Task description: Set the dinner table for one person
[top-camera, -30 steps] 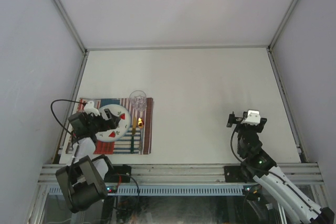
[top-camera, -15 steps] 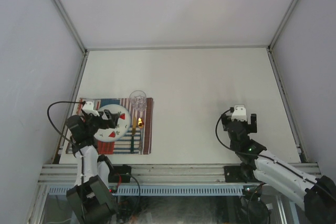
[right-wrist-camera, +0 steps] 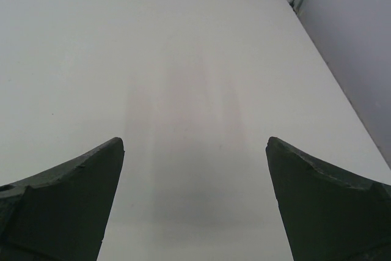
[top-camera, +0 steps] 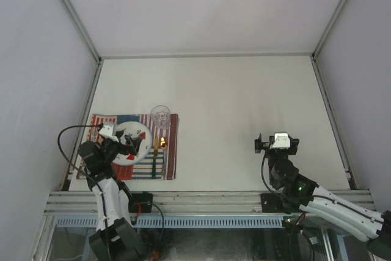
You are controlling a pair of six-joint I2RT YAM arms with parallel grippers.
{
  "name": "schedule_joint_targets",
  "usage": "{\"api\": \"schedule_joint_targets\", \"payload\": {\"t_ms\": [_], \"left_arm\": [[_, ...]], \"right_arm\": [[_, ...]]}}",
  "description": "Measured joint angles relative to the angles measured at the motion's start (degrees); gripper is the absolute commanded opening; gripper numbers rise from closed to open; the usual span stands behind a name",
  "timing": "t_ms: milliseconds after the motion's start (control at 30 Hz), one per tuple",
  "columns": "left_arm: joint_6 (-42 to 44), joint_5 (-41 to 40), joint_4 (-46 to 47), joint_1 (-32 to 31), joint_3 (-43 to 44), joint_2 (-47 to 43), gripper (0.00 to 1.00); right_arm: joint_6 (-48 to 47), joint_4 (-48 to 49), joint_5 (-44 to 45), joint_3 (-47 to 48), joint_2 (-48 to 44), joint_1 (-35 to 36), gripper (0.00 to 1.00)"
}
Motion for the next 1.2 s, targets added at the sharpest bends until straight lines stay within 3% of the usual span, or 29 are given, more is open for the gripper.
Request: {"api": "schedule_joint_targets", "payload": {"t_ms": [267, 600, 833, 1200], "left_arm": [[-0.44, 1.18, 0.37, 2.73, -0.11, -0.9, 1.0], [-0.9, 2.36, 1.2, 4.2, -0.11, -0.81, 1.0], [-2.47, 0.63, 2.23, 4.2, -0.11, 2.03, 1.0], [-3.45, -1.01, 2.43, 4.31, -0.11, 5.66, 1.0]], "right_arm": [[1.38, -8.46, -4.94, 0.0, -12.33, -9.16, 1.0], [4.98, -13.68, -15.5, 0.13, -12.66, -20.11, 1.0], [10.01, -13.4, -25.92, 0.15, -12.66, -39.98, 1.0], [11.61, -13.31, -31.76, 0.13, -12.66, -41.0, 1.0]]}}
